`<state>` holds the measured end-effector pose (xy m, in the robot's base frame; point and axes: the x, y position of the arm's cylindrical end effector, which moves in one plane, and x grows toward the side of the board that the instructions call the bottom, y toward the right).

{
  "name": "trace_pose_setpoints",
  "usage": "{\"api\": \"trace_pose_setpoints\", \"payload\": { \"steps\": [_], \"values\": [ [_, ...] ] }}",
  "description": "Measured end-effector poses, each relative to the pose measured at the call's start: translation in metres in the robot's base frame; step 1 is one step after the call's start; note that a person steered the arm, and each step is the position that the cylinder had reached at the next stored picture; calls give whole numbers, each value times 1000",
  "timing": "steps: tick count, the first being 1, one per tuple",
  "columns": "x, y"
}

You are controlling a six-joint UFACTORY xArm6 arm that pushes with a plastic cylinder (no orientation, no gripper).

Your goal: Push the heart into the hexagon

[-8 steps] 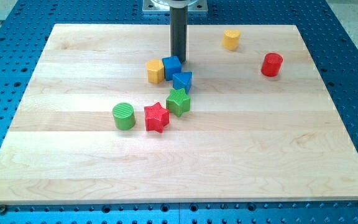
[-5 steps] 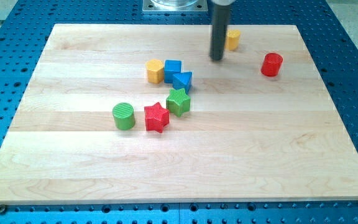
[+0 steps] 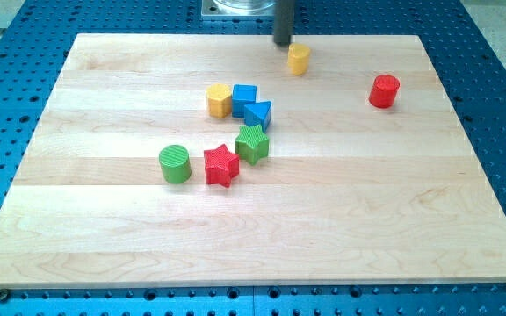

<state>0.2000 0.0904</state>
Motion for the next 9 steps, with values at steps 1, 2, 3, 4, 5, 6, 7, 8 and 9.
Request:
{"api": "trace_pose_setpoints", "payload": {
  "steps": [1, 2, 3, 4, 5, 6, 7, 8, 9],
  "values": [
    [43, 43],
    [49, -54],
    [41, -147],
    [25, -77],
    [66, -21],
    [76, -73],
    [77, -169],
    [61, -185],
    [51, -74]
  ]
}}
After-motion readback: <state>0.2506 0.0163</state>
